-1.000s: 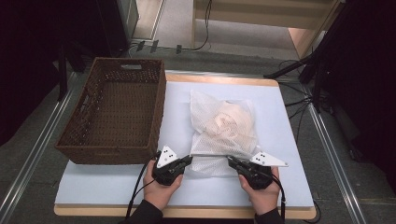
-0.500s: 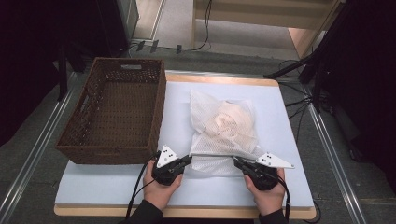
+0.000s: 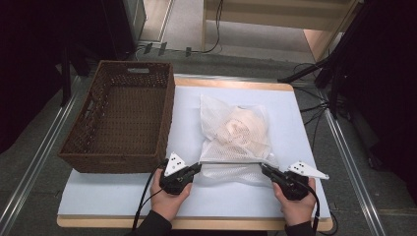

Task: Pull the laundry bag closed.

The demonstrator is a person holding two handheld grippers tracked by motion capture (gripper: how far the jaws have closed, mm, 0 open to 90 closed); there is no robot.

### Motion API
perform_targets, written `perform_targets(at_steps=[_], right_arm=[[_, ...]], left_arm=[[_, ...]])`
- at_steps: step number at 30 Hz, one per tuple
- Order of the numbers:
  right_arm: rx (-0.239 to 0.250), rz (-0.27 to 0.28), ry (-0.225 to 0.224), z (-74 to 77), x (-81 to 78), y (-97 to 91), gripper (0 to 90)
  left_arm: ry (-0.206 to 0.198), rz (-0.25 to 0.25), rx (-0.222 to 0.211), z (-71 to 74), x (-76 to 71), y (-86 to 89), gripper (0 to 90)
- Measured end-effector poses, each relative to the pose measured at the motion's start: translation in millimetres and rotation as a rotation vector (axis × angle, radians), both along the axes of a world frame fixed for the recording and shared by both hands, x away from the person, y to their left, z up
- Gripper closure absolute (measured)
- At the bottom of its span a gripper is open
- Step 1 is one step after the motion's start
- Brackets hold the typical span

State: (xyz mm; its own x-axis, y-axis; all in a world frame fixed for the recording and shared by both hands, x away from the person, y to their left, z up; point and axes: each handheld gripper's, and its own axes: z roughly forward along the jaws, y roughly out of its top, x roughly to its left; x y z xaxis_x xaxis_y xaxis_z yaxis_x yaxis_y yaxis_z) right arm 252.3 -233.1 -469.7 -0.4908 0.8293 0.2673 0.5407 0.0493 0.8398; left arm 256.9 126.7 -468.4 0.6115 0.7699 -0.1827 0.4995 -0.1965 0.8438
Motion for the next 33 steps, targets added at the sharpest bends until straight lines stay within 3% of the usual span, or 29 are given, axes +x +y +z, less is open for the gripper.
perform_targets(at_steps=[3,11,21,24,25,26,28,29,33], right_arm=[[0.003,-0.03,0.007,-1.6,0.9,-13.0,87.0],[0.013,-0.034,0.011,-2.4,-2.1,-28.9,87.0],[0.013,-0.027,0.025,-2.1,-6.4,-36.8,87.0],[0.018,-0.024,0.029,-1.9,-7.9,-38.5,87.1],[0.005,-0.064,0.031,-0.3,-9.9,-43.0,87.1],[0.022,-0.075,0.037,0.5,-10.7,-48.6,87.1],[0.042,-0.076,0.036,0.2,-10.8,-55.0,87.1],[0.047,-0.078,0.044,-1.6,-12.7,-61.7,87.1],[0.037,-0.087,0.051,-3.8,-13.3,-63.9,87.1]], left_arm=[[0.001,-0.001,-0.002,0.0,0.2,0.2,89.3],[-0.002,-0.002,-0.003,0.0,-0.3,-0.4,89.4],[-0.004,0.0,-0.002,0.2,-0.5,-0.2,89.4],[-0.005,0.034,-0.005,0.8,-0.8,2.0,89.5],[0.017,0.056,-0.044,1.0,1.5,8.6,89.5],[0.037,0.055,-0.066,0.8,3.1,11.1,89.5],[0.04,0.042,-0.068,0.6,3.4,11.1,89.5],[0.008,0.029,-0.022,0.7,0.0,4.6,89.5],[0.009,0.02,-0.017,0.5,0.1,3.7,89.5]])
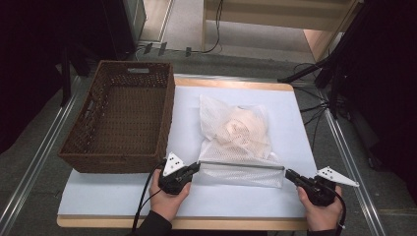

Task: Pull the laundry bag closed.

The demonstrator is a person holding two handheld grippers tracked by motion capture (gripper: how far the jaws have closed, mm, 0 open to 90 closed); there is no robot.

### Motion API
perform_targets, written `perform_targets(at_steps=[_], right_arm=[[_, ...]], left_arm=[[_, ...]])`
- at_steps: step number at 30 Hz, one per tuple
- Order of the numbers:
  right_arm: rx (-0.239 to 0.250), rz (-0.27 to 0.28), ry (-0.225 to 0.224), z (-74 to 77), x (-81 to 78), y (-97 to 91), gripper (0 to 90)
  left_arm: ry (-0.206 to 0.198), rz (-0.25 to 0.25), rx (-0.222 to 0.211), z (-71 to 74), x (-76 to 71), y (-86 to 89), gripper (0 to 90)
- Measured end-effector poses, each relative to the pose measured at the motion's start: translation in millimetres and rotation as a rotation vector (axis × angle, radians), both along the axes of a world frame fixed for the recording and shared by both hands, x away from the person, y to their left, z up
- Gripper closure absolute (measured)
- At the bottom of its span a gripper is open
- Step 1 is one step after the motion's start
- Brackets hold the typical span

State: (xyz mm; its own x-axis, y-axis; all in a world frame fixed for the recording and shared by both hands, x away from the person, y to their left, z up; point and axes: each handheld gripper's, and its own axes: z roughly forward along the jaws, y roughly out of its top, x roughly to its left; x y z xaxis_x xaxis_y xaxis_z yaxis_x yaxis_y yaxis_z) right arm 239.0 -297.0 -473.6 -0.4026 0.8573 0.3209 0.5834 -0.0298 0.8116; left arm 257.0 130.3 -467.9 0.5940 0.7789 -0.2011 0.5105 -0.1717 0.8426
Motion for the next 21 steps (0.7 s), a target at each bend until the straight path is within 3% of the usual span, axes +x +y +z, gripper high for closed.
perform_targets(at_steps=[4,5,9,13,18,21], right_arm=[[-0.011,0.012,-0.008,-2.7,1.5,0.7,85.9],[0.002,0.016,-0.021,-3.5,1.4,-0.5,81.7],[0.012,-0.013,-0.076,-3.3,3.0,-7.8,56.9],[-0.012,-0.023,-0.085,-1.7,3.8,-7.5,39.4],[-0.06,-0.035,-0.084,-3.7,5.0,-6.6,19.1],[-0.064,-0.043,-0.087,-3.7,5.2,-10.4,13.3]], left_arm=[[0.012,-0.014,-0.004,-0.1,0.4,2.0,85.8],[0.017,-0.023,-0.018,0.1,1.0,3.6,85.8],[0.005,-0.044,-0.05,4.5,-1.3,10.3,66.7],[-0.019,-0.03,-0.059,6.2,-4.1,13.5,52.3],[-0.059,-0.065,-0.066,8.0,-10.4,16.0,34.9],[-0.074,-0.088,-0.07,8.5,-13.8,17.4,24.2]])
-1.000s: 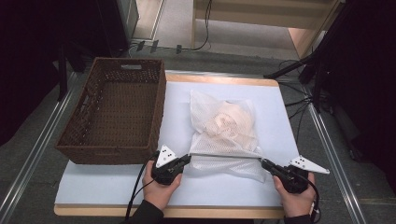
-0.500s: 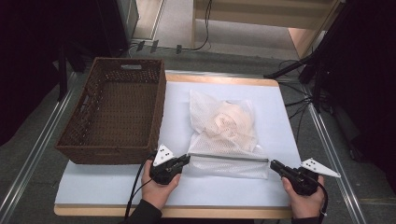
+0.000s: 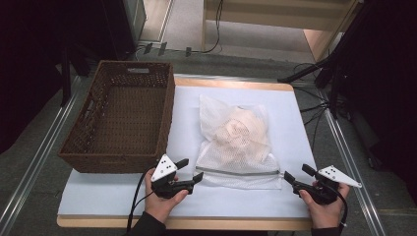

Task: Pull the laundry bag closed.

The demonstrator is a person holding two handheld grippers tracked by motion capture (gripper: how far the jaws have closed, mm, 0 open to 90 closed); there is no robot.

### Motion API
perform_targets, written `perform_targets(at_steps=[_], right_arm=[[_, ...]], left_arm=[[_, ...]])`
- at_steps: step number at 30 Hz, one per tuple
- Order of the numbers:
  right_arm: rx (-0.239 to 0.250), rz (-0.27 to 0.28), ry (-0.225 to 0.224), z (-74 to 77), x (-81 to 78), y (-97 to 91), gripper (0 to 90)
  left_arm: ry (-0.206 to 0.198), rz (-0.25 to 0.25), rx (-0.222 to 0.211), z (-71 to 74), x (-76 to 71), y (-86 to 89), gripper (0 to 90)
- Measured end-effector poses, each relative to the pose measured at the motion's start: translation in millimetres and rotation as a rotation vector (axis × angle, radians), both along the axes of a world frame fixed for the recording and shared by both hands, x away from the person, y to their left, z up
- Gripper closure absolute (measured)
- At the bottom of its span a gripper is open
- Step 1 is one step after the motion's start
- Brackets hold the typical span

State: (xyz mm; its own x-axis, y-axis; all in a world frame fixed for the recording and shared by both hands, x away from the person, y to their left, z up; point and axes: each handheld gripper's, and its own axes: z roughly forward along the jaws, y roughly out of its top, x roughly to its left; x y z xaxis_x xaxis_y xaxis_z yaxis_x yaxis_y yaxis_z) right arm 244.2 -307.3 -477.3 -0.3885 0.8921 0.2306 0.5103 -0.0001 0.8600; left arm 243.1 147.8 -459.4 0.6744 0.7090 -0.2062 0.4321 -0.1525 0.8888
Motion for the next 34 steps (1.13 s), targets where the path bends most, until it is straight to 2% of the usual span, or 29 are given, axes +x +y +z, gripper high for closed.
perform_targets(at_steps=[2,5,6,12,16,18,22,34], right_arm=[[0.009,-0.002,-0.004,0.2,-0.2,-4.6,9.3],[0.02,0.002,-0.002,-0.3,-0.4,-6.8,6.6],[0.021,0.005,-0.002,-0.6,-0.5,-7.5,5.5],[0.032,0.018,0.004,-2.1,0.0,-11.8,2.4],[0.038,0.012,-0.003,-3.6,-0.9,-17.2,1.9],[0.056,-0.003,0.006,-4.8,-0.7,-21.4,1.9],[0.062,-0.014,0.0,-4.4,-1.2,-25.7,1.6],[0.075,-0.018,0.009,-6.2,-0.1,-28.4,1.8]], left_arm=[[-0.004,-0.019,-0.005,0.4,-1.6,1.6,16.9],[-0.004,-0.045,-0.004,0.3,-4.2,3.7,13.6],[-0.007,-0.04,0.008,0.3,-5.8,5.1,13.5],[0.002,0.001,0.003,0.0,-8.4,12.3,11.4],[-0.001,0.01,0.004,0.2,-10.0,15.9,9.8],[0.0,0.008,0.013,0.1,-10.8,17.4,9.0],[0.006,0.036,0.017,-0.2,-11.1,20.0,6.9],[0.024,0.04,0.045,-2.3,-8.4,16.6,6.8]])
